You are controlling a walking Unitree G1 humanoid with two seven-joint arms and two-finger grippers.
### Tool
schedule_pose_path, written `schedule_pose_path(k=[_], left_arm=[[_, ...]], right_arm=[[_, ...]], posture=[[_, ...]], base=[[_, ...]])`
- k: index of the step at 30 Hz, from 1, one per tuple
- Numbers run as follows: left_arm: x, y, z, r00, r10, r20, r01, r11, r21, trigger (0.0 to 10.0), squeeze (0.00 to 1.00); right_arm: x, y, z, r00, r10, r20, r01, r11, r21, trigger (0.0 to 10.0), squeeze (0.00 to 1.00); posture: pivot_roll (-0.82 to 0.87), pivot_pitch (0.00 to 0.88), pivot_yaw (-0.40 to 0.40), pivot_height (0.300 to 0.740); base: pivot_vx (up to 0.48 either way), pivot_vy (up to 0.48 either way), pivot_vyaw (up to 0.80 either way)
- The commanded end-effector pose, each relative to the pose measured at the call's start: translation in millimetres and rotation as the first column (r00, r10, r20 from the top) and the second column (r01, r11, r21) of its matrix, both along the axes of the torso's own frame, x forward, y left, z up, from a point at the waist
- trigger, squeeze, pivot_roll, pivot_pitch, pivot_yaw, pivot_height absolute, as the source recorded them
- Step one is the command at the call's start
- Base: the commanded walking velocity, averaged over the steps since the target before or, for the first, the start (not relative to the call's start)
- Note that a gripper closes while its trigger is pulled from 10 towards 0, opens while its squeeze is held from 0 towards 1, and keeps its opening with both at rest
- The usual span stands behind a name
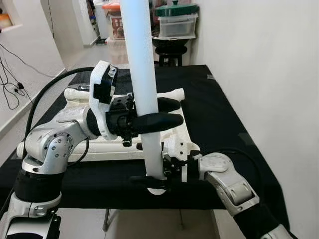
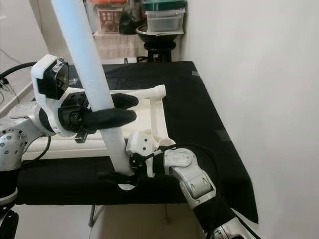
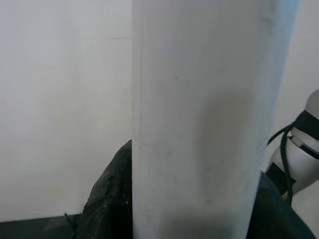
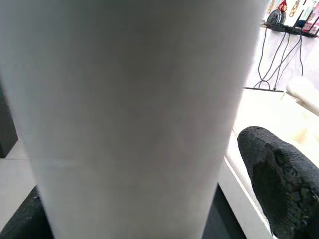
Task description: Building children table
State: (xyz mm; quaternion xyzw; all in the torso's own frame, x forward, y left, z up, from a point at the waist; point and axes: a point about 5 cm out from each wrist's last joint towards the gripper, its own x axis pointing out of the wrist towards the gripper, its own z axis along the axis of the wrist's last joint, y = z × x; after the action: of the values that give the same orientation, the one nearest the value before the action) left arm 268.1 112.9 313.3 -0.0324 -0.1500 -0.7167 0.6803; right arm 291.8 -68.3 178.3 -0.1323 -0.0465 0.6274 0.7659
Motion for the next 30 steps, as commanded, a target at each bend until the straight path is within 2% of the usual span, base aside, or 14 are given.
schedule_pose_path(k=[1, 2, 3, 4, 15, 25, 26, 27, 29, 30], left_arm=[[-11.2, -9.7, -1.5, 0.989, -0.145, -0.001, 0.145, 0.989, 0.016, 0.0, 0.00], [-12.0, -9.4, -2.4, 0.988, -0.153, -0.001, 0.153, 0.988, 0.020, 0.0, 0.00], [-12.0, -9.4, -2.4, 0.988, -0.153, -0.001, 0.153, 0.988, 0.020, 0.0, 0.00], [-12.6, -8.7, -3.3, 0.987, -0.162, -0.001, 0.162, 0.986, 0.025, 0.0, 0.00], [-15.2, -4.7, -8.6, 0.983, -0.185, -0.011, 0.185, 0.982, 0.037, 0.0, 0.00], [-11.9, -2.9, -10.7, 0.987, -0.154, -0.038, 0.155, 0.988, 0.017, 0.0, 0.00], [-8.7, -2.0, -9.4, 0.991, -0.125, -0.043, 0.125, 0.992, 0.000, 10.0, 1.00], [-8.7, -2.0, -9.4, 0.991, -0.125, -0.043, 0.125, 0.992, 0.000, 10.0, 1.00], [1.1, 3.4, -4.2, 0.999, -0.027, -0.035, 0.024, 0.998, -0.060, 10.0, 1.00], [1.1, 3.4, -4.2, 0.999, -0.027, -0.035, 0.024, 0.998, -0.060, 10.0, 1.00]], right_arm=[[1.1, 1.6, 4.6, 1.000, -0.010, -0.004, 0.010, 0.999, 0.037, 10.0, 0.00], [0.9, 1.8, 6.1, 1.000, -0.007, -0.008, 0.008, 0.998, 0.055, 4.3, 0.00], [0.9, 1.8, 6.1, 1.000, -0.007, -0.008, 0.008, 0.998, 0.055, 4.3, 0.00], [1.0, 1.6, 7.7, 1.000, -0.006, -0.009, 0.007, 0.998, 0.070, 0.0, 0.00], [1.9, 0.9, 9.0, 1.000, -0.001, -0.011, 0.002, 0.996, 0.088, 0.0, 0.00], [6.0, 0.7, 7.9, 0.999, -0.034, -0.007, 0.034, 0.996, 0.082, 0.0, 0.00], [7.3, 0.2, 7.9, 0.999, -0.047, -0.004, 0.047, 0.995, 0.082, 0.0, 0.00], [7.3, 0.2, 7.9, 0.999, -0.047, -0.004, 0.047, 0.995, 0.082, 0.0, 0.00], [12.1, -1.6, 8.9, 0.995, -0.095, 0.003, 0.094, 0.991, 0.095, 0.0, 0.00], [12.1, -1.6, 8.9, 0.995, -0.095, 0.003, 0.094, 0.991, 0.095, 0.0, 0.00]], posture=[[-0.01, 0.000, 0.035, 0.740], [-0.01, 0.000, 0.037, 0.740], [-0.01, 0.000, 0.037, 0.740], [-0.01, 0.000, 0.037, 0.740], [-0.02, 0.000, 0.032, 0.740], [-0.02, 0.000, 0.033, 0.740], [-0.02, 0.000, 0.036, 0.740], [-0.02, 0.000, 0.036, 0.740], [-0.03, 0.000, 0.037, 0.740], [-0.03, 0.000, 0.037, 0.740]], base=[[0.000, 0.000, 0.00], [0.000, 0.000, 0.00], [0.000, 0.000, 0.00], [0.000, 0.000, 0.00], [0.000, 0.000, 0.00], [0.000, 0.000, 0.00], [0.000, 0.000, 0.00], [0.000, 0.000, 0.00], [0.000, 0.000, 0.00], [0.000, 0.000, 0.00]])
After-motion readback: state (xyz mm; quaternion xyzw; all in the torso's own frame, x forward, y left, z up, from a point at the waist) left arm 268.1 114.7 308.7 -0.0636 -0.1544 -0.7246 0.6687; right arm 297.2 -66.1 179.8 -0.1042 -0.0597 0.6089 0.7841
